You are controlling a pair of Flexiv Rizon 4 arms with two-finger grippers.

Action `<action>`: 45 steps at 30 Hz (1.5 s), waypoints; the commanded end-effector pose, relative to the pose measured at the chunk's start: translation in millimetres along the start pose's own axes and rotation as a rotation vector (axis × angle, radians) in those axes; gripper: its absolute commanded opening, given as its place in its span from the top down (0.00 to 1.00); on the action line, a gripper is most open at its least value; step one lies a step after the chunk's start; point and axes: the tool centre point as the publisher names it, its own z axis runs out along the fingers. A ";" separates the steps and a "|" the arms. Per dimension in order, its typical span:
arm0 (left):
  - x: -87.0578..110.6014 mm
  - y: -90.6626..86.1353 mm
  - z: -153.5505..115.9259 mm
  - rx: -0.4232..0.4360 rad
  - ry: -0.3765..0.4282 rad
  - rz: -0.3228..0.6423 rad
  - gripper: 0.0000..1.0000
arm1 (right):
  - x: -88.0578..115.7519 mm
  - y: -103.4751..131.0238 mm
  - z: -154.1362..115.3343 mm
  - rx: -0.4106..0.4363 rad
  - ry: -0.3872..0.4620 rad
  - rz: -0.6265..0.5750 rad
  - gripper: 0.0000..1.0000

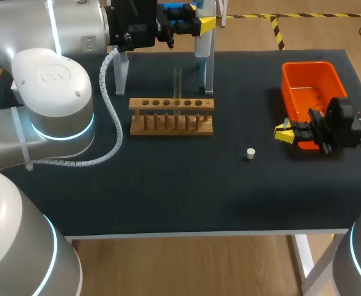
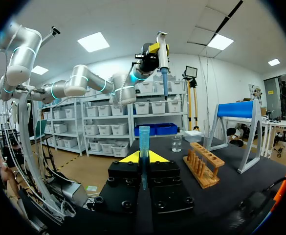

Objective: Invert the test tube, pick up the pipette, mount the tip to pipette, aspirate from beaker and dispense into the tube, eject the tip, return the pipette, and cap with the stopper.

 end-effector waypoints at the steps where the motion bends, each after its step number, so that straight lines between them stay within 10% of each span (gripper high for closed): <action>1: -0.8 2.7 -4.6 0.006 0.007 -0.003 1.00 | 1.0 0.2 -0.2 0.002 -0.001 0.000 1.00; 45: -2.0 3.6 -6.2 0.004 0.005 -0.002 1.00 | -1.3 2.3 4.5 0.003 -0.001 -0.002 1.00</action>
